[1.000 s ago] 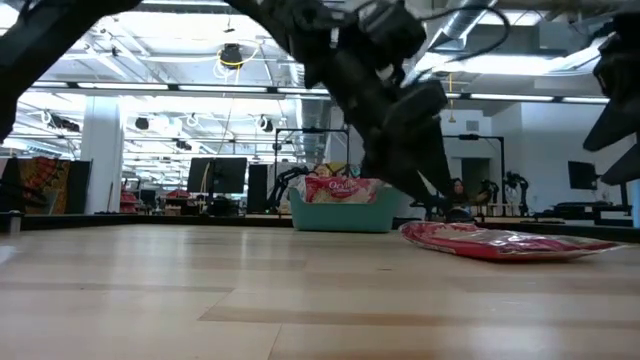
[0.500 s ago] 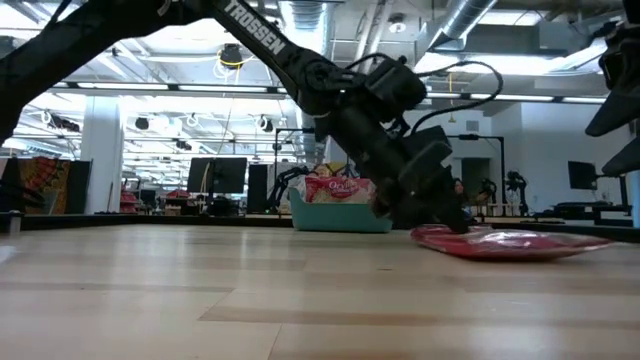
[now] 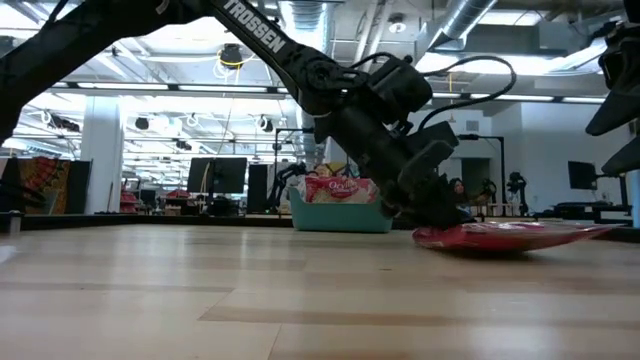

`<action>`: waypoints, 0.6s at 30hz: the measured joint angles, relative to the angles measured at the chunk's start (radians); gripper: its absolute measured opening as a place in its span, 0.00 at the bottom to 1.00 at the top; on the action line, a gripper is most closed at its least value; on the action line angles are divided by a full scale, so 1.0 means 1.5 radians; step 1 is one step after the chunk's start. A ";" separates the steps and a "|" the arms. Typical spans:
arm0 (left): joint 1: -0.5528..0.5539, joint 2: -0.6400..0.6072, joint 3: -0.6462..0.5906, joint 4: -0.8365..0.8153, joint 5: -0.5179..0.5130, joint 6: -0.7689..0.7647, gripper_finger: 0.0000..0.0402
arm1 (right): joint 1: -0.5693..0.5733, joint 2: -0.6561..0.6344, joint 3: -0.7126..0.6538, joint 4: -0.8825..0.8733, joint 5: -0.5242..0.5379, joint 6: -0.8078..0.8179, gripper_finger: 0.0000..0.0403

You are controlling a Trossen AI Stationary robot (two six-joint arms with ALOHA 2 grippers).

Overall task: Sort popcorn bags into baskets
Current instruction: Put the red popcorn bag into the blue bin

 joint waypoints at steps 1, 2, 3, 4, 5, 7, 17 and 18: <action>0.003 -0.001 0.000 -0.006 0.000 0.000 0.01 | 0.002 0.000 0.000 0.000 0.000 -0.002 0.59; 0.006 -0.004 -0.001 -0.013 0.000 -0.002 0.01 | 0.004 0.000 0.000 0.000 0.001 -0.007 0.59; 0.010 -0.006 -0.001 -0.014 -0.001 -0.003 0.00 | 0.004 0.000 0.000 0.000 0.006 -0.008 0.59; 0.014 -0.010 -0.001 -0.016 0.000 -0.004 0.00 | 0.006 0.000 0.000 -0.002 0.013 -0.010 0.59; 0.017 -0.016 -0.001 -0.024 0.000 -0.008 0.00 | 0.009 0.000 0.000 -0.004 0.021 -0.010 0.59; 0.022 -0.025 -0.001 -0.026 -0.001 -0.009 0.00 | 0.009 0.000 0.000 -0.013 0.041 -0.012 0.59; 0.034 -0.087 -0.002 -0.062 -0.075 0.017 0.00 | 0.008 0.044 0.000 -0.037 0.160 -0.011 0.54; 0.034 -0.091 -0.002 -0.066 -0.078 0.021 0.00 | 0.008 0.051 0.000 -0.038 0.168 -0.010 0.54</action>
